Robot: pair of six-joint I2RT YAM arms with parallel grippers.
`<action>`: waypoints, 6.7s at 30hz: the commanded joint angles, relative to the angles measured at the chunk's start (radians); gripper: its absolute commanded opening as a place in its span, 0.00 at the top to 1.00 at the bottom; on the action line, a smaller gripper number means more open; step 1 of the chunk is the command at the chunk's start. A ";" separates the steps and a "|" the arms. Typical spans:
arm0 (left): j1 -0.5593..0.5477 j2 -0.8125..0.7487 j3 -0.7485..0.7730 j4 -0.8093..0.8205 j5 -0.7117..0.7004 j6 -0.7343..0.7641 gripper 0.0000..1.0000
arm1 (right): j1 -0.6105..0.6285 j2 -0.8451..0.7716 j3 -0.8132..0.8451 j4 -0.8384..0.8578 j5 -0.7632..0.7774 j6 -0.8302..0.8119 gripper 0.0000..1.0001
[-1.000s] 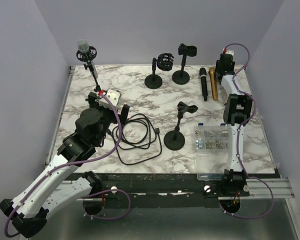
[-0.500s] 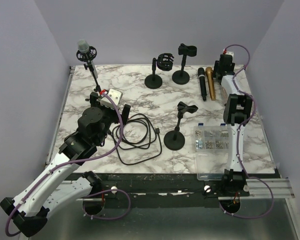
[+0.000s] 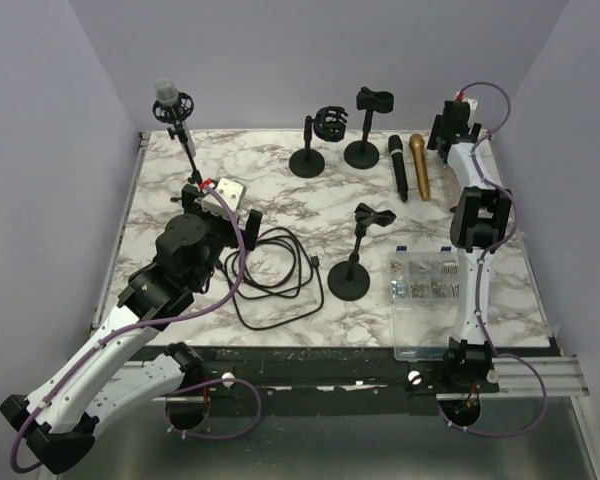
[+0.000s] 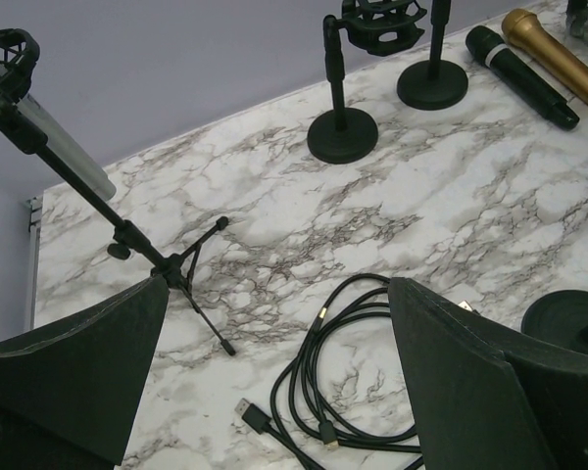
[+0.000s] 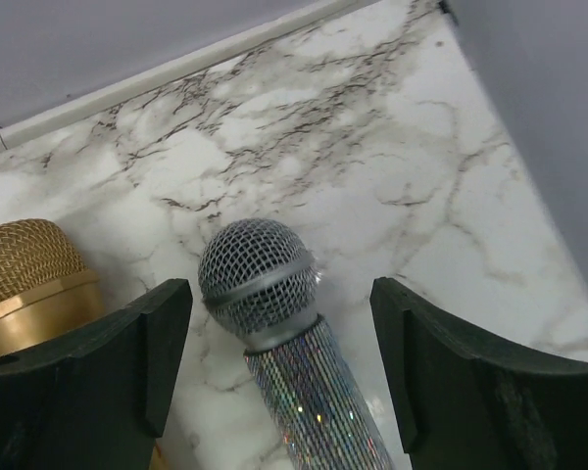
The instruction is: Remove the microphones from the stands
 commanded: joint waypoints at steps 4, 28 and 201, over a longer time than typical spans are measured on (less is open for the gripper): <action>0.005 -0.009 0.027 -0.010 0.055 -0.039 0.01 | -0.008 -0.300 -0.178 -0.104 0.082 0.160 0.16; 0.005 -0.012 0.051 -0.038 0.157 -0.106 0.01 | 0.002 -1.364 -1.284 0.313 -1.076 0.580 0.02; 0.594 0.924 1.276 -0.021 0.097 0.032 1.00 | 0.837 -1.433 -1.217 -0.020 -0.150 0.190 0.00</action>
